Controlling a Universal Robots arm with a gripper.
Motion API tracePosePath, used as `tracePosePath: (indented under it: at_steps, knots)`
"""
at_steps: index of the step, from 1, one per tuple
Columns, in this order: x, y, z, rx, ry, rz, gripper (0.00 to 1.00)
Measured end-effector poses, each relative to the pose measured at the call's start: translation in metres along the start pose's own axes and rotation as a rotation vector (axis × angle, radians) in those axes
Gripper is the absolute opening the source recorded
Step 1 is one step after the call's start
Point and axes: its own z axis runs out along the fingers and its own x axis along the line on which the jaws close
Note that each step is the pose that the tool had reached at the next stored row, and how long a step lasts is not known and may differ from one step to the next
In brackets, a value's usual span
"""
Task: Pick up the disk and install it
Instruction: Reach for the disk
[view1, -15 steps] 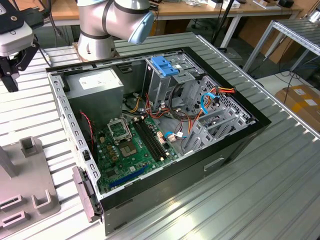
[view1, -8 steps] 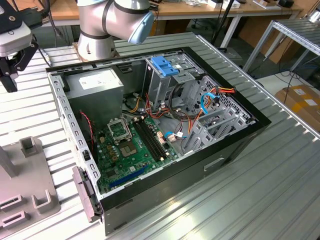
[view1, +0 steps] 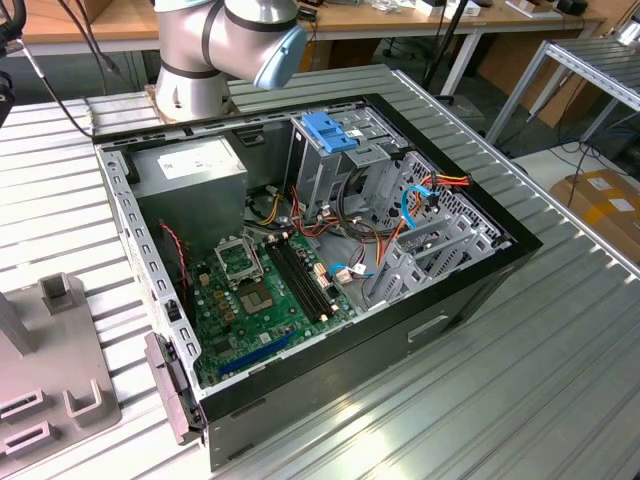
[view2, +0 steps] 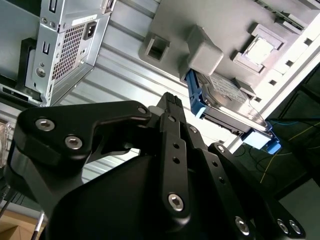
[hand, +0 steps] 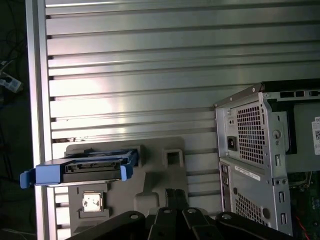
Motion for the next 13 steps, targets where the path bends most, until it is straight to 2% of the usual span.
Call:
tracePosePath:
  at_steps: [10,13]
  knots:
    - [0.0007,-0.0001,-0.0001,0.0,0.0001,0.0,0.11]
    - [0.0043,-0.0003,-0.0001,0.0,0.0,0.0,0.11]
